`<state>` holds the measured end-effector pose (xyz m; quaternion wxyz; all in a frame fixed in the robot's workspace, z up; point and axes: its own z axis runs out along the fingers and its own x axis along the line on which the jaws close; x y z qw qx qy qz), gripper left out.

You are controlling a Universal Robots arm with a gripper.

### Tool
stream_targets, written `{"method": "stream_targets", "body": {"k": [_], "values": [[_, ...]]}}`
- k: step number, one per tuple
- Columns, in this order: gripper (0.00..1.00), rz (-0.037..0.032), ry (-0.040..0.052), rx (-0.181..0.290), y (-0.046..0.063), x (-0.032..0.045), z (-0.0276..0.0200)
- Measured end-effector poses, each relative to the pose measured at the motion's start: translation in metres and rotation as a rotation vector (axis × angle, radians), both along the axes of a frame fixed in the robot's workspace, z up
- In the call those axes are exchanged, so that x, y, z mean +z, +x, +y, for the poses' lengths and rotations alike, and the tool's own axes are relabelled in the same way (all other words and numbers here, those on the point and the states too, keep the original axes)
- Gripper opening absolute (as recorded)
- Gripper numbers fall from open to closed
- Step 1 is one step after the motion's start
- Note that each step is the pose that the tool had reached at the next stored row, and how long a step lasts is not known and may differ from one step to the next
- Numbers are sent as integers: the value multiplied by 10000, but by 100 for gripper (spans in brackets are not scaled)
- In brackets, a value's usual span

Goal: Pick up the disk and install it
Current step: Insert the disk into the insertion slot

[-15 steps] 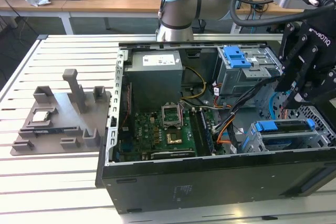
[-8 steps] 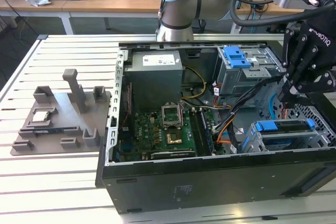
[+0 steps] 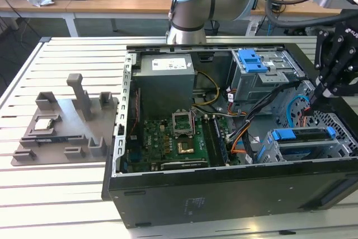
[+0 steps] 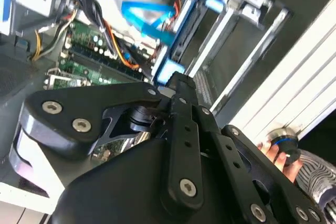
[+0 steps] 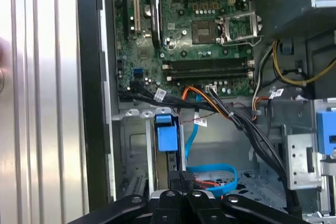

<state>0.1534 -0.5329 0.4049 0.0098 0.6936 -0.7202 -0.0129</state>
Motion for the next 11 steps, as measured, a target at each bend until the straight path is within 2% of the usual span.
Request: {"method": "stream_targets", "body": {"k": [1, 5, 8, 11], "values": [[11, 23, 0, -1, 78, -31, 18], [11, 48, -2, 0, 260, -77, 60], [11, 52, -1, 1, 307, -83, 71], [11, 51, -1, -2, 307, -83, 71]]}}
